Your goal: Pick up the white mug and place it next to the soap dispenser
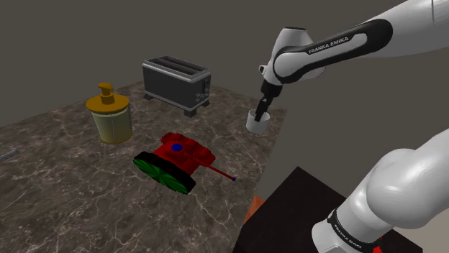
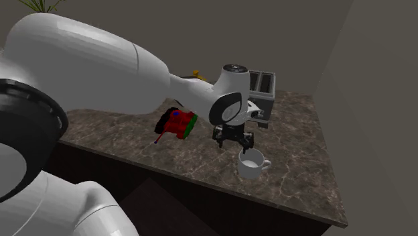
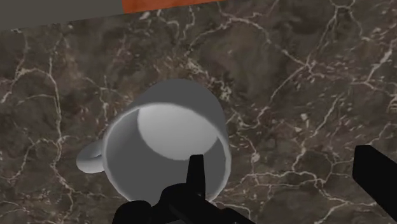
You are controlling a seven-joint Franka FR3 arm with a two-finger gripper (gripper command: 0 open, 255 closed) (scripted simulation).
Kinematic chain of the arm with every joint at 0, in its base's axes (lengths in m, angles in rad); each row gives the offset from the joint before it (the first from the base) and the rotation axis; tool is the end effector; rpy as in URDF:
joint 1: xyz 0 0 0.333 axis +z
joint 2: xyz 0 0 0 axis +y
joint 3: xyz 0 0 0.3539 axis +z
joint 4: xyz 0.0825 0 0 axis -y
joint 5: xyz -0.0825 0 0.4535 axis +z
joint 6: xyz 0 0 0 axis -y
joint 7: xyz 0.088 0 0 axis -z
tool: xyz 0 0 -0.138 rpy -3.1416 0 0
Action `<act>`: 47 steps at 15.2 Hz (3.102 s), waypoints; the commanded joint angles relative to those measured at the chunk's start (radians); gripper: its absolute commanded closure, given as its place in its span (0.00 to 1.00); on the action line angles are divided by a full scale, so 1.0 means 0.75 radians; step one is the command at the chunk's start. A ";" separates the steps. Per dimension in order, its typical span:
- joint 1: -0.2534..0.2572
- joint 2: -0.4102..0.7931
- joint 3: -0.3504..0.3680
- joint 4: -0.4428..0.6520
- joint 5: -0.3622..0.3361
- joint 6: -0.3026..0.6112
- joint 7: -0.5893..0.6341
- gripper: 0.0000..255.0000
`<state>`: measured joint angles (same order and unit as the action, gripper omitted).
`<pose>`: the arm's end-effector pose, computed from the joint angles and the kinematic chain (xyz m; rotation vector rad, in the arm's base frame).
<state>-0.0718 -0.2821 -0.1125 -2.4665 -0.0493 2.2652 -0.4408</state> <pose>0.4893 -0.0927 0.3709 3.0752 0.4486 0.1140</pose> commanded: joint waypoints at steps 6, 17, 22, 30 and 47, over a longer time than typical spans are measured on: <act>-0.012 0.202 -0.037 0.045 0.007 0.166 -0.070 0.00; -0.011 0.267 -0.040 0.022 0.016 0.253 -0.077 0.00; -0.011 0.267 -0.040 0.022 0.016 0.253 -0.077 1.00; -0.011 0.241 -0.039 0.035 0.013 0.214 -0.074 1.00; -0.012 0.075 -0.028 0.193 -0.004 -0.109 -0.063 1.00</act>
<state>-0.0813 -0.2215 -0.1345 -2.3316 -0.0519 2.1979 -0.4890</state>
